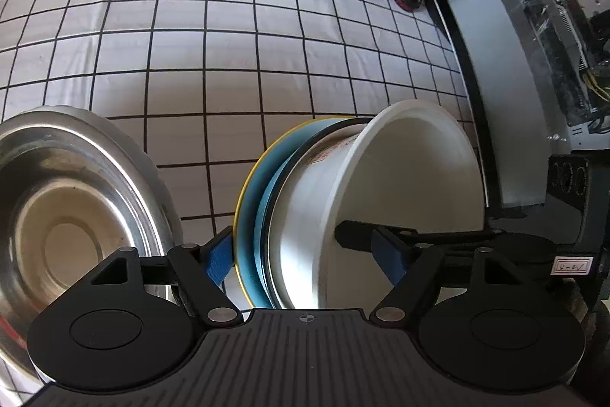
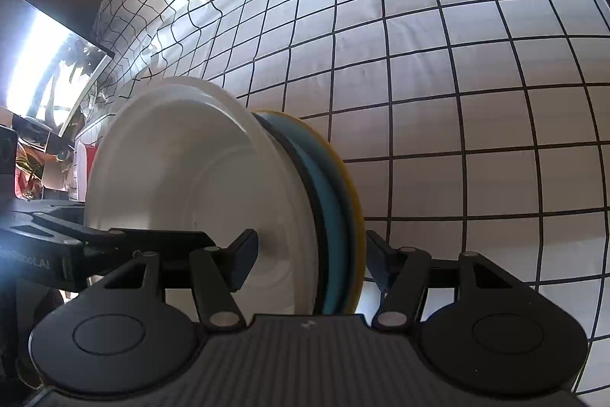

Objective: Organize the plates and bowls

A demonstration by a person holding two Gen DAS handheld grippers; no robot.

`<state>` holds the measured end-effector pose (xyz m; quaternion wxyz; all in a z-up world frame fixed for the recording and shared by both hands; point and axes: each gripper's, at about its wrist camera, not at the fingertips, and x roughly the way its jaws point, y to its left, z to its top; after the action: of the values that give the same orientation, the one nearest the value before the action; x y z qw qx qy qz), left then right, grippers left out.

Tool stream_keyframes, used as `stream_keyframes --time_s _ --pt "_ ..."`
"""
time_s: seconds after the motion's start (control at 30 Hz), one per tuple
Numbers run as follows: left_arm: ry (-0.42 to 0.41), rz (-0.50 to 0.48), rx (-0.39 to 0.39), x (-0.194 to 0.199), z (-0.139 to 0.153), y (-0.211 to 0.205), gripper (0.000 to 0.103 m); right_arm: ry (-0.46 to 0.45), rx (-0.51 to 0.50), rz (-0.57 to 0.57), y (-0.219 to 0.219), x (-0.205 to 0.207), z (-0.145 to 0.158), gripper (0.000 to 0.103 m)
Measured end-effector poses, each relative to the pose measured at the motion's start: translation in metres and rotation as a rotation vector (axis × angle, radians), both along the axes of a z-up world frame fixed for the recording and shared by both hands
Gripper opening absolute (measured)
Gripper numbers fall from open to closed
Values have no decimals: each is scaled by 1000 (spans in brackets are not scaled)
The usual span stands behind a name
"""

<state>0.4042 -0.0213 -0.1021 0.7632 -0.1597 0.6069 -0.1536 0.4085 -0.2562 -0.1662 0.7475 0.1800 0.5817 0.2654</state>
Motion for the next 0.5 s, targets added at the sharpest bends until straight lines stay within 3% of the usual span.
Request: stream_keyframes --time_s 0.5 --pt "6 12 52 0 1 -1 75 26 9 29 6 7 4 63"
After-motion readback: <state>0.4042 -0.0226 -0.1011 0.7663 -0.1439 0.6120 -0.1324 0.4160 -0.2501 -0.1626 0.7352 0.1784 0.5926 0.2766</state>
